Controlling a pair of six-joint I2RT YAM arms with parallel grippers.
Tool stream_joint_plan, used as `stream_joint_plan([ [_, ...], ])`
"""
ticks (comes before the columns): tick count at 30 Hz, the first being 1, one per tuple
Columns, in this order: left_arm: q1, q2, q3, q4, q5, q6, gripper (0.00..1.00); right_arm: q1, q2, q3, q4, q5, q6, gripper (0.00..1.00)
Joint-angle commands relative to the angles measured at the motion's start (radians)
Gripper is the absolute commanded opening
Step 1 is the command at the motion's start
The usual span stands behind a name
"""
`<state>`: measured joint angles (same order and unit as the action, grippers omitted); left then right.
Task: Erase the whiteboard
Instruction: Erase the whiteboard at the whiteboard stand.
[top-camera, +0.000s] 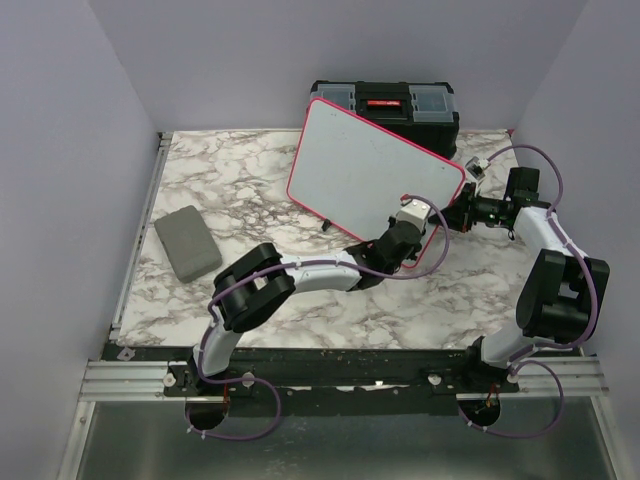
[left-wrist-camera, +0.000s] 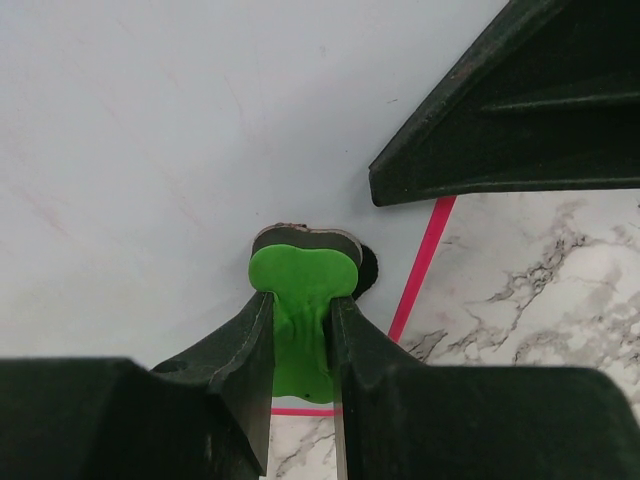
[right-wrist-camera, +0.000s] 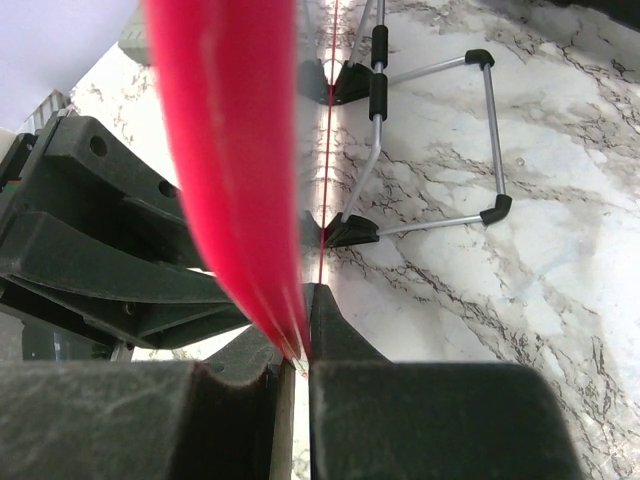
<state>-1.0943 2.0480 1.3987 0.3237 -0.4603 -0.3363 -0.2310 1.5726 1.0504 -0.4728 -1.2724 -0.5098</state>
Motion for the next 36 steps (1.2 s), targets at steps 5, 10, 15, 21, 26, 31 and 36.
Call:
stream_joint_plan([
  [5,0.037,-0.071,0.022,0.090,-0.025,0.053,0.00,0.015,-0.016,0.010,-0.072,-0.117,0.007,0.01],
  [10,0.037,-0.084,0.023,0.101,-0.029,0.065,0.00,0.016,-0.018,0.011,-0.073,-0.116,0.007,0.01],
  [15,0.038,-0.056,0.000,0.082,-0.025,0.030,0.00,0.016,-0.020,0.011,-0.073,-0.117,0.007,0.01],
  [21,0.031,-0.009,-0.045,0.062,0.006,-0.054,0.00,0.016,-0.022,0.011,-0.073,-0.119,0.006,0.01],
  [26,-0.006,0.010,-0.080,0.069,0.018,-0.067,0.00,0.016,-0.022,0.011,-0.073,-0.119,0.007,0.01],
  [31,-0.044,0.038,-0.090,0.075,0.026,-0.054,0.00,0.016,-0.022,0.011,-0.073,-0.119,0.007,0.01],
  [36,-0.066,0.058,-0.106,0.069,0.015,-0.036,0.00,0.016,-0.025,0.011,-0.073,-0.119,0.008,0.01],
])
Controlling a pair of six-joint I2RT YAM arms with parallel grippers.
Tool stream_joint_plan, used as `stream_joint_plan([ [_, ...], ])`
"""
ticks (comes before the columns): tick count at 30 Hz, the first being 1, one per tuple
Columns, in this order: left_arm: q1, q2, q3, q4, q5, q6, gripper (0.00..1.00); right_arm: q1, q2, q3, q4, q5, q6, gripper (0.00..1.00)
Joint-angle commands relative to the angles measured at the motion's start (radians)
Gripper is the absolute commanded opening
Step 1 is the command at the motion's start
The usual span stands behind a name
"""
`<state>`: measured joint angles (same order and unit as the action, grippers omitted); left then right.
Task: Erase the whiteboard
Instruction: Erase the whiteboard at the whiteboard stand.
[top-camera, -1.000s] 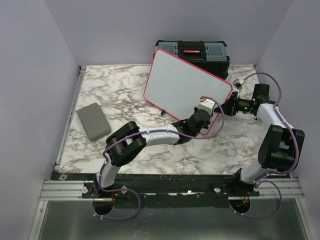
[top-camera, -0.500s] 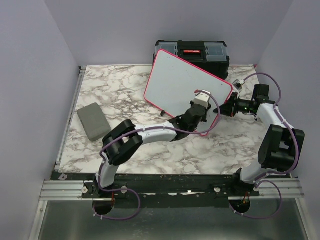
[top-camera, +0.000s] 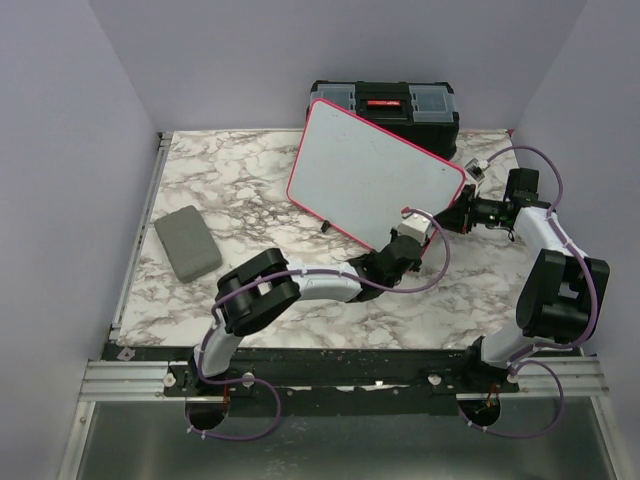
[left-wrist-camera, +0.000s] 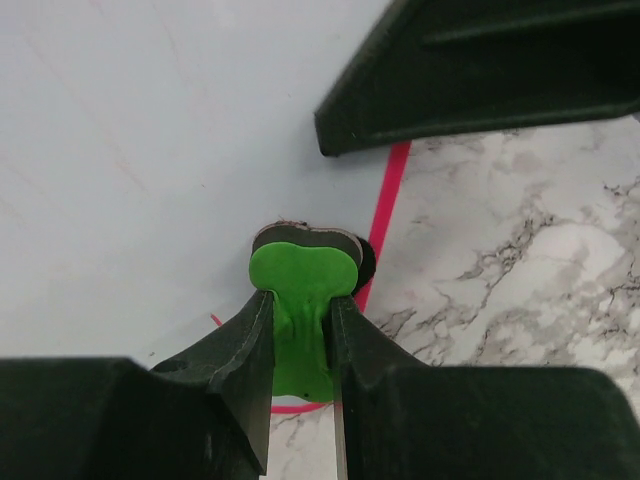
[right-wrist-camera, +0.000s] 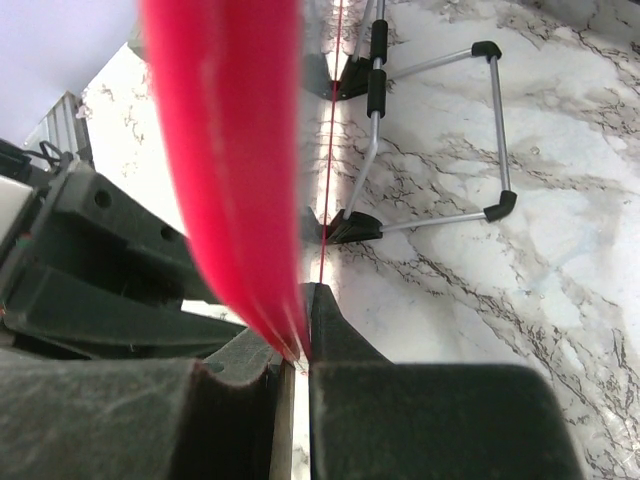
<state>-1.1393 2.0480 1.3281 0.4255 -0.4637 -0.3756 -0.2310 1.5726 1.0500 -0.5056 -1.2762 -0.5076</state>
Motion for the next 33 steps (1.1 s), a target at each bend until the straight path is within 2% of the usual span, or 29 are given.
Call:
stream_joint_plan([
  [1,-0.020,0.058,-0.043,-0.031,0.016,0.000,0.00,0.016,-0.025,0.012,-0.040,-0.115,0.006,0.01],
  [6,-0.016,0.032,-0.050,-0.018,-0.009,0.039,0.00,0.016,-0.023,0.011,-0.040,-0.117,0.006,0.01],
  [14,0.041,-0.024,0.070,-0.033,-0.001,0.139,0.00,0.016,-0.023,0.011,-0.039,-0.114,0.006,0.01],
  [21,0.071,-0.031,0.137,-0.048,0.015,0.166,0.00,0.015,-0.022,0.010,-0.039,-0.114,0.006,0.01],
  [28,0.076,-0.031,0.107,-0.047,0.020,0.141,0.00,0.016,-0.017,0.010,-0.039,-0.112,0.005,0.01],
  [33,0.072,-0.017,0.005,-0.032,0.030,0.067,0.00,0.015,-0.016,0.010,-0.039,-0.112,0.004,0.01],
])
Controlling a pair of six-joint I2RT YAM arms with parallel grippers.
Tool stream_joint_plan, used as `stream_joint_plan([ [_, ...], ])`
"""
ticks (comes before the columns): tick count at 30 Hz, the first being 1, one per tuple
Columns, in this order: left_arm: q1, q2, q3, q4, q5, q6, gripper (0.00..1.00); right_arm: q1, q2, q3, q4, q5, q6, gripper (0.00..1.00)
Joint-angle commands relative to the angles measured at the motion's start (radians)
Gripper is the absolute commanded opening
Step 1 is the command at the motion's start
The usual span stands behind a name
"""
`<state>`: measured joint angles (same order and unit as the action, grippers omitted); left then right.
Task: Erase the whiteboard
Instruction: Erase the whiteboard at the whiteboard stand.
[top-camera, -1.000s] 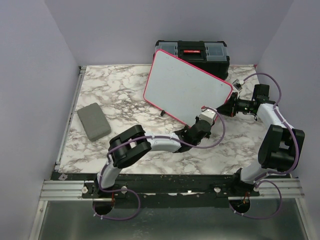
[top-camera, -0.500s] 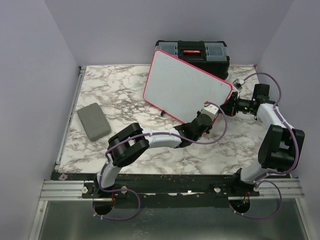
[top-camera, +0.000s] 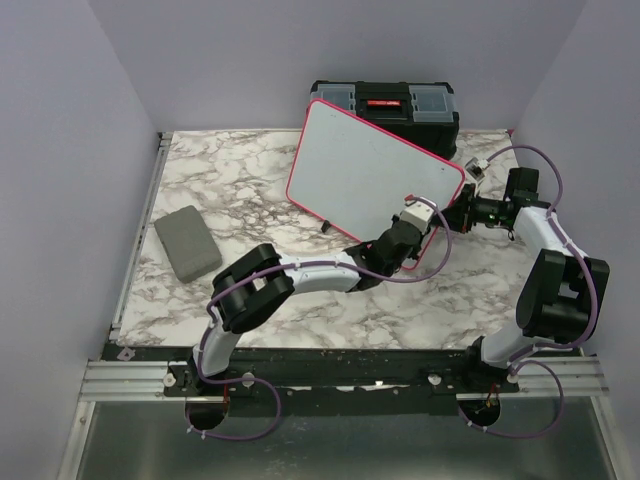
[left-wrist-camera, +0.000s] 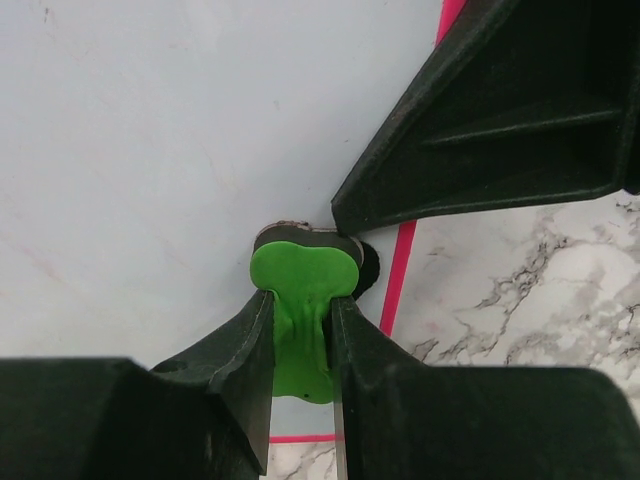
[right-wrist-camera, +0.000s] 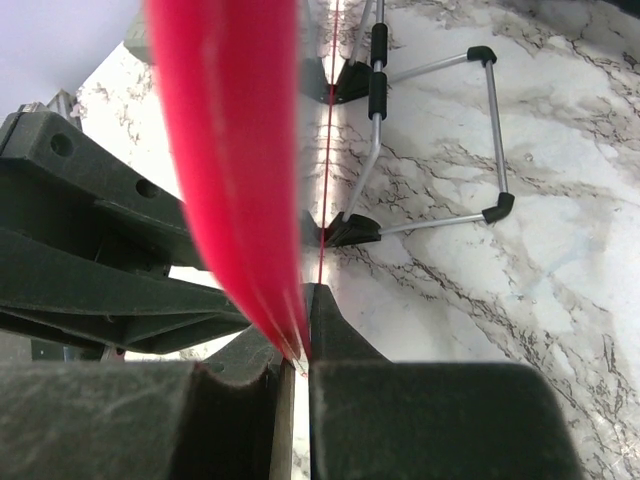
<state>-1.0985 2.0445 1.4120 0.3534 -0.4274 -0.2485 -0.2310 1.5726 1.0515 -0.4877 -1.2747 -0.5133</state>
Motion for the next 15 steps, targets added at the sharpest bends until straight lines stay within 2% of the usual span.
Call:
stream_joint_plan([
  [1,0.030,-0.008,-0.098,0.046,-0.006,-0.076,0.00,0.016,-0.015,0.008,-0.057,-0.114,0.010,0.01],
  [15,0.015,0.001,-0.263,0.094,-0.023,-0.165,0.00,0.021,-0.015,0.008,-0.057,-0.110,0.012,0.01],
])
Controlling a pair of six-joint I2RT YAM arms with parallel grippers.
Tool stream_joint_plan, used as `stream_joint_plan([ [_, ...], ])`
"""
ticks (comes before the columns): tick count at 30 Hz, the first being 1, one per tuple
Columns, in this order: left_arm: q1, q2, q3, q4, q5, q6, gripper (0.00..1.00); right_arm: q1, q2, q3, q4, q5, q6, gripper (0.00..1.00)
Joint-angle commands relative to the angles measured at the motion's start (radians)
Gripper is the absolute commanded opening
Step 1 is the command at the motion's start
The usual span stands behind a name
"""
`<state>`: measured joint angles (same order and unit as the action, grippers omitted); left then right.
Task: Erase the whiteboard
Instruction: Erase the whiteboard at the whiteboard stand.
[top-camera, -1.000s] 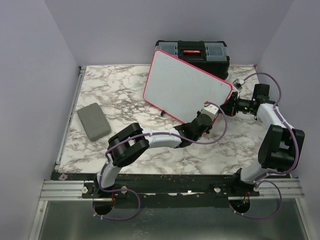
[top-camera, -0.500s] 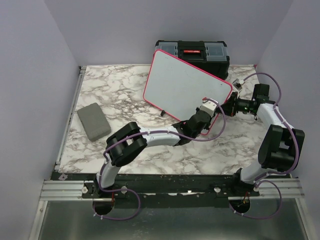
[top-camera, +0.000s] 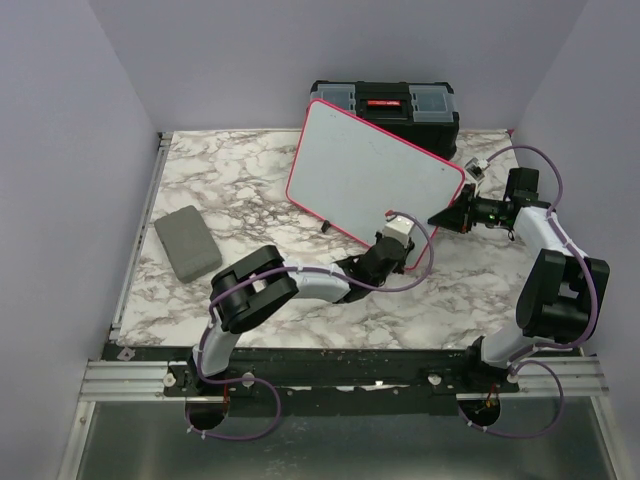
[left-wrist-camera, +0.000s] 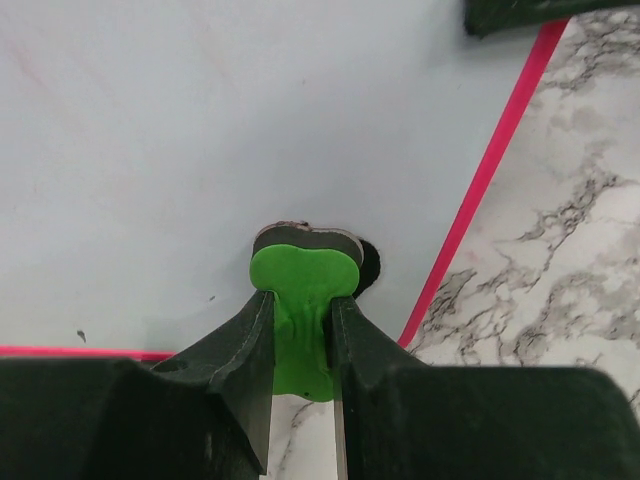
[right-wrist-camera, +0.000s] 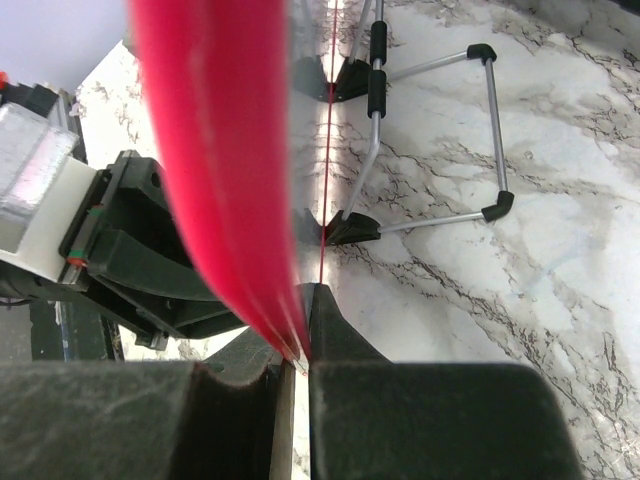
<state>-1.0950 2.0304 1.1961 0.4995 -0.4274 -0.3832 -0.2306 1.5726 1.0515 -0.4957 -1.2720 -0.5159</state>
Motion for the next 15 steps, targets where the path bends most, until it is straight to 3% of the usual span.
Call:
stream_joint_plan([
  [1,0.015,0.011,-0.050,-0.052,-0.026,-0.027,0.00,0.020,-0.016,0.008,-0.048,-0.113,0.014,0.01],
  [15,0.114,-0.085,0.044,-0.058,-0.005,0.041,0.00,0.022,-0.019,0.008,-0.047,-0.112,0.014,0.01],
])
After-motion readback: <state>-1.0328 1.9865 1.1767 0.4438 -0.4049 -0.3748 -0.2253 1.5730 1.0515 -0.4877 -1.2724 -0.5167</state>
